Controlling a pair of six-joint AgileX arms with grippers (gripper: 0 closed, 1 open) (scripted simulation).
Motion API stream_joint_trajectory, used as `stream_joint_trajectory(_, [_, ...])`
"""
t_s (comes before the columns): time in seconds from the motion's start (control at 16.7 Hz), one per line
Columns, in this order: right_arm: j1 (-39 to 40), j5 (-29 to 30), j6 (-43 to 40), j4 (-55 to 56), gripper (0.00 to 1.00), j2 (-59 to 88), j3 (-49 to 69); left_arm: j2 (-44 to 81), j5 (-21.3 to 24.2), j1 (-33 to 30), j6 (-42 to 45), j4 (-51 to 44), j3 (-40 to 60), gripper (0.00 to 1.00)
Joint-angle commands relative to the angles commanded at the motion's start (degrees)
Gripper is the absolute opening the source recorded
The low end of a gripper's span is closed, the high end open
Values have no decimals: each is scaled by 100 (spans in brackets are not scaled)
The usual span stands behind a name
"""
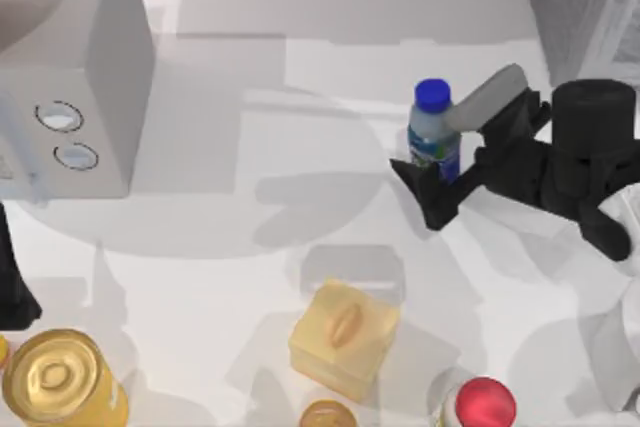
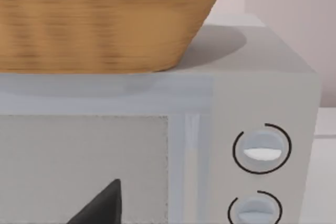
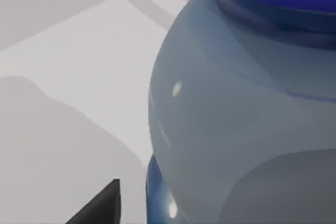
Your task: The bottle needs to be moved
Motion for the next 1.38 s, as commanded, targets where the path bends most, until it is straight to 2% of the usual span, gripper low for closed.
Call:
stream_joint_trajectory(0.12, [0, 0, 0, 0, 100, 0, 0, 0, 0, 0, 0, 0, 0, 100])
stream_joint_trajectory(0.9, [0, 0, 0, 0, 2, 0, 0, 0, 0, 0, 0, 0, 0, 100])
stream_joint_trajectory(1.38, [0, 0, 0, 0, 0, 0, 0, 0, 0, 0, 0, 0, 0, 100])
